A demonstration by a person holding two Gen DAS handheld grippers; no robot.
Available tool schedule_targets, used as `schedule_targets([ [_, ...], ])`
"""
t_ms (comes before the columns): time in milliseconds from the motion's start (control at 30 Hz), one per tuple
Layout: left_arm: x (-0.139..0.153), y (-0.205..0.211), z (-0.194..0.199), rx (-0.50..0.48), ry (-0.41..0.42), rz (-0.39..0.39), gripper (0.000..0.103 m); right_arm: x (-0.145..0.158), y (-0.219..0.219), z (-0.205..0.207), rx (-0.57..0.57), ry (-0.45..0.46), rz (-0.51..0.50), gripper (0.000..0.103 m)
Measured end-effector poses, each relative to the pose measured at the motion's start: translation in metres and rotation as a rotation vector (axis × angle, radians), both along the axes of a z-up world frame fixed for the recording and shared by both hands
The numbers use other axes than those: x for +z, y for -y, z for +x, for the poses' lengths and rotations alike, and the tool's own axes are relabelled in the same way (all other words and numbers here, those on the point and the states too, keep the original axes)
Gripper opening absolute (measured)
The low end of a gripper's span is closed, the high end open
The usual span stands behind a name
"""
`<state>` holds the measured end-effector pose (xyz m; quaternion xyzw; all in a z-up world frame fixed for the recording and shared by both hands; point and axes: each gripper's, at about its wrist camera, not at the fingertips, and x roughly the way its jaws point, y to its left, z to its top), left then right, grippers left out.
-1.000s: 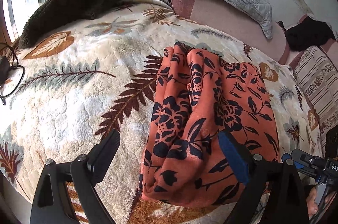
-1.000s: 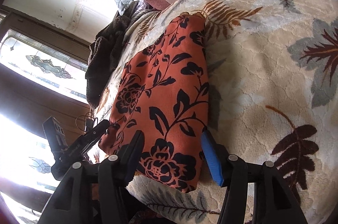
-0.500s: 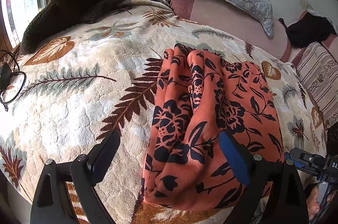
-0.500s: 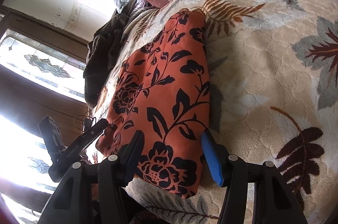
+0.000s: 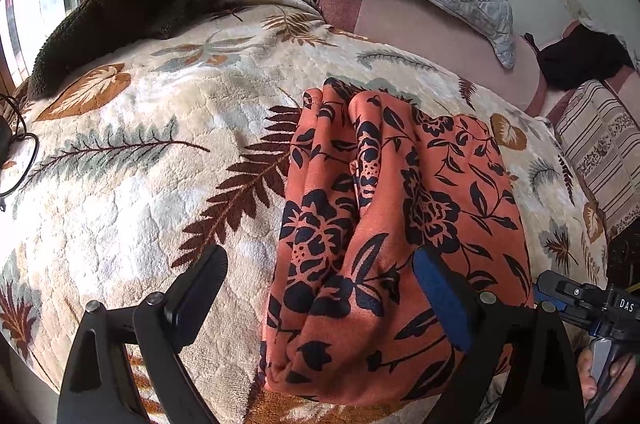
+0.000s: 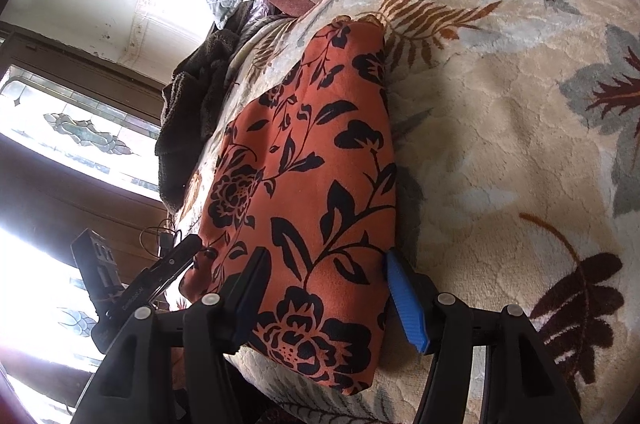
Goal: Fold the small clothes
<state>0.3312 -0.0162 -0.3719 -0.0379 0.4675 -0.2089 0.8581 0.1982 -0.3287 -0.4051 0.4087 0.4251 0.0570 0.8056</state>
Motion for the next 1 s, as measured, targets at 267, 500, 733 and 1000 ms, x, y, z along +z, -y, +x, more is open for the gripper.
schedule_targets([
  [267, -0.019, -0.005, 0.014, -0.049, -0.196, -0.192, 0.094, -0.023, 0.010, 0.011, -0.025, -0.015, 0.097, 0.066],
  [500, -0.028, -0.010, 0.017, -0.049, -0.271, -0.288, 0.094, -0.033, 0.012, 0.023, -0.036, -0.003, 0.164, 0.069],
  [733, -0.029, -0.014, 0.021, -0.063, -0.290, -0.400, 0.093, -0.028, 0.000, 0.047, -0.026, 0.000, 0.108, 0.076],
  [1000, -0.029, -0.013, 0.026, -0.083, -0.275, -0.461, 0.061, -0.021, -0.020, 0.074, 0.010, 0.003, -0.013, 0.071],
])
